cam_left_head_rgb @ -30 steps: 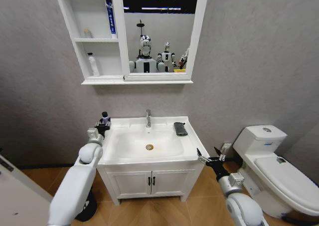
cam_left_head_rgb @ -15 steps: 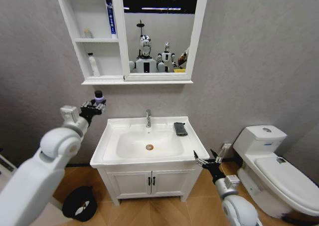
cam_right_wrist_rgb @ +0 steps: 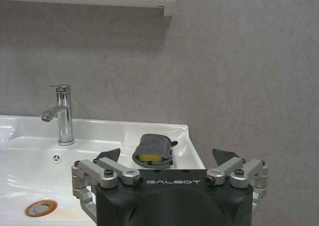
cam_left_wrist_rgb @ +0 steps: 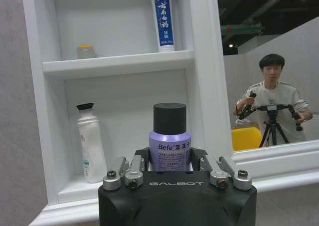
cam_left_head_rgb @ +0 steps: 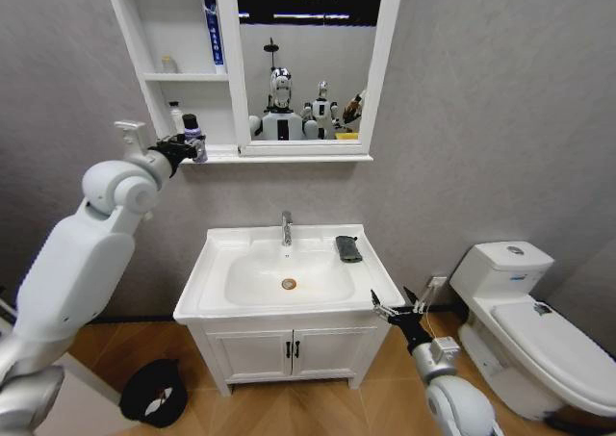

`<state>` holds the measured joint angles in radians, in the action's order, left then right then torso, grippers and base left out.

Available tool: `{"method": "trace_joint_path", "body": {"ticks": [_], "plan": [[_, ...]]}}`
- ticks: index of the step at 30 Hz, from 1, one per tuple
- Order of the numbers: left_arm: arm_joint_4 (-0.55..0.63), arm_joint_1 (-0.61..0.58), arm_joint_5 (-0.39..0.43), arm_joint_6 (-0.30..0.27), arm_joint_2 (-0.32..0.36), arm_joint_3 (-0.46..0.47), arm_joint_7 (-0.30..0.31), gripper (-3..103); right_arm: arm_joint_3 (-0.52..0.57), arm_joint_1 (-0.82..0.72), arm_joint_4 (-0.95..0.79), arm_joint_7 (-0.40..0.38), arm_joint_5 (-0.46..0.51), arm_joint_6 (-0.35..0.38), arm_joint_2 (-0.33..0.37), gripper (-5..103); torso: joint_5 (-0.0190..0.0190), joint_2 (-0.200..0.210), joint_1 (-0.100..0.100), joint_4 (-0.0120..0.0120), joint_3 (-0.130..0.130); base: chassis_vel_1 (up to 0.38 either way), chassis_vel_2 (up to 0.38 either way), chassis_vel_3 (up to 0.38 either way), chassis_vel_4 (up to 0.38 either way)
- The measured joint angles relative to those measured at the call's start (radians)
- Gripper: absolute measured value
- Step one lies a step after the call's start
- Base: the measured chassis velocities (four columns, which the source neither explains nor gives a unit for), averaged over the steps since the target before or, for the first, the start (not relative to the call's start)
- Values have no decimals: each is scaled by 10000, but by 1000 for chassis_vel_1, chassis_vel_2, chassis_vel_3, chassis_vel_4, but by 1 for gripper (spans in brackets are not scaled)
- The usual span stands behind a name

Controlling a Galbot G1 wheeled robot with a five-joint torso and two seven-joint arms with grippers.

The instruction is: Move facial cleanser and shampoo from washbasin to cabinet, then wipe washbasin with towel.

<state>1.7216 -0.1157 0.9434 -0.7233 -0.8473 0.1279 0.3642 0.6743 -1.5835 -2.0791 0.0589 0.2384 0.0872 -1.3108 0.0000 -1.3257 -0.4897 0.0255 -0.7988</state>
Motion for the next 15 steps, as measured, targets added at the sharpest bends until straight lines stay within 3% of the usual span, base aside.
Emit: {"method": "trace_joint_path", "body": {"ticks": [8,15], "plan": [[-2294,1933,-763,111,-786,-823,-735,43,29,-38,-11,-11,-6,-7,-39,100,3,0,0,0,1,0,0,0,0],[-3615,2612,-1429,344,-1218,-1114,-1485,43,39,8,-17,-25,-28,3,-12,100,1,0,0,0,1,0,0,0,0]]}}
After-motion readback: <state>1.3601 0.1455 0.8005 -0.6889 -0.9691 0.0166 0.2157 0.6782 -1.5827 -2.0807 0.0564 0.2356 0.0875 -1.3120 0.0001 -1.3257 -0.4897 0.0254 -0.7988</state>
